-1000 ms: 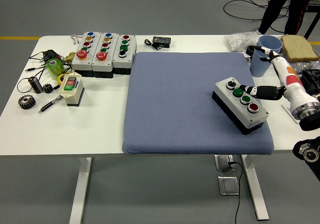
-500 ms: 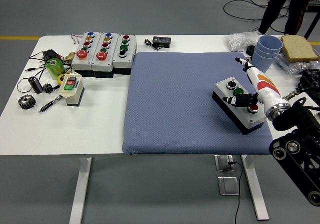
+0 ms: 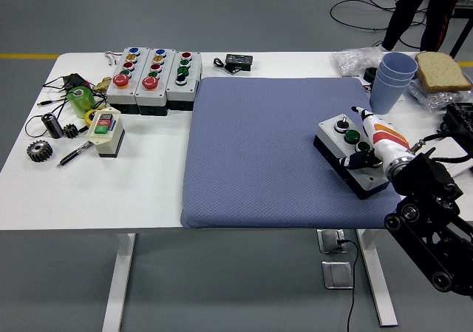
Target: Pick up the button,place it on the desk,press the button,press the button
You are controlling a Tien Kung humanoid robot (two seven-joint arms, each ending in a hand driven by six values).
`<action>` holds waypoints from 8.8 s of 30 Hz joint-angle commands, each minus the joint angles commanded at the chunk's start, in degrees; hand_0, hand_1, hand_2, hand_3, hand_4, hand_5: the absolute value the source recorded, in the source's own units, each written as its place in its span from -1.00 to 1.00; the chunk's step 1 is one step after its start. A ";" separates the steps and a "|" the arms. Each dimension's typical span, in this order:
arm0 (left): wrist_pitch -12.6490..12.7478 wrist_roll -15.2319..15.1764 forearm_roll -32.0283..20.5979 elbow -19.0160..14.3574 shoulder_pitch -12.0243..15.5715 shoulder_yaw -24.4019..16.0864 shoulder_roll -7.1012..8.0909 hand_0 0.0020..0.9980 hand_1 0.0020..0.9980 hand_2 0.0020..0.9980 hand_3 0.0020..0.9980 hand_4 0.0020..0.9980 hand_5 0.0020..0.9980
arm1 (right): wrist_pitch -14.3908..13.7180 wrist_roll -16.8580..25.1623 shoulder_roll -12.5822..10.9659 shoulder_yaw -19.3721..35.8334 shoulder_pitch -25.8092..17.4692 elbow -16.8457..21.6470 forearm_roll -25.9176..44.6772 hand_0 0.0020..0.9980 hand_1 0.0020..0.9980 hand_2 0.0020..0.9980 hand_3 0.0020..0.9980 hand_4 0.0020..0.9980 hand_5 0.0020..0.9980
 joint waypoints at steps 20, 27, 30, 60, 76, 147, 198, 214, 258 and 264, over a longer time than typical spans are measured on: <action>0.04 0.18 -0.21 0.00 -0.03 0.71 0.00 0.30 0.38 0.40 0.24 -0.29 0.30 | 7.36 -7.08 -0.67 -1.60 2.57 -3.12 -2.25 0.10 0.12 0.45 0.80 0.97 -0.68; 0.03 0.24 -0.09 0.00 -0.15 0.75 0.00 0.29 0.37 0.40 0.23 -0.29 0.30 | 11.40 -7.08 -1.78 -2.88 4.34 -3.81 -4.99 -0.37 -0.33 0.02 0.28 0.92 -0.71; 0.01 0.29 0.07 0.00 -0.15 0.47 0.00 0.29 0.37 0.40 0.23 -0.29 0.30 | 12.93 -7.08 -2.44 -3.17 5.02 -4.04 -4.88 -0.37 -0.33 0.02 0.28 0.92 -0.71; -0.03 0.68 0.81 0.00 0.15 -0.03 0.00 0.28 0.36 0.40 0.23 -0.29 0.31 | 9.93 28.67 -12.68 -15.63 10.98 4.36 0.68 -0.92 -0.94 -0.35 -0.13 0.15 -0.96; -0.06 0.63 0.29 0.00 0.46 0.69 0.00 0.28 0.36 0.39 0.23 -0.29 0.31 | 9.23 23.77 -6.02 -18.22 10.79 0.85 -5.46 -0.88 -0.97 -0.36 -0.14 0.15 -0.91; -0.18 0.74 -0.02 0.00 -0.05 1.60 0.00 0.28 0.35 0.39 0.23 -0.30 0.32 | 13.17 22.22 -5.27 -16.07 8.00 4.52 -7.55 1.00 0.80 0.94 1.00 0.95 -0.54; -0.25 0.87 1.42 0.00 -0.65 0.84 0.00 0.27 0.35 0.39 0.22 -0.29 0.32 | -8.87 35.13 -10.53 11.80 -8.95 7.13 102.15 0.49 0.39 0.44 0.38 0.49 -0.53; -0.35 1.07 2.27 0.00 -0.66 0.32 0.00 0.27 0.35 0.39 0.23 -0.30 0.31 | -7.42 33.49 -10.65 12.44 -9.53 5.93 107.74 0.49 0.37 0.43 0.32 0.45 -0.57; -0.58 1.18 2.42 0.00 -0.82 1.05 0.00 0.27 0.35 0.38 0.22 -0.31 0.30 | 2.24 26.19 -14.04 6.76 -9.95 18.60 52.91 -0.89 -1.00 -0.59 0.22 0.43 -0.52; -0.61 1.21 2.45 0.00 -0.80 1.08 0.00 0.27 0.35 0.38 0.22 -0.31 0.30 | 4.04 24.18 -14.11 3.68 -8.97 19.45 38.75 -0.89 -1.00 -0.59 0.23 0.42 -0.55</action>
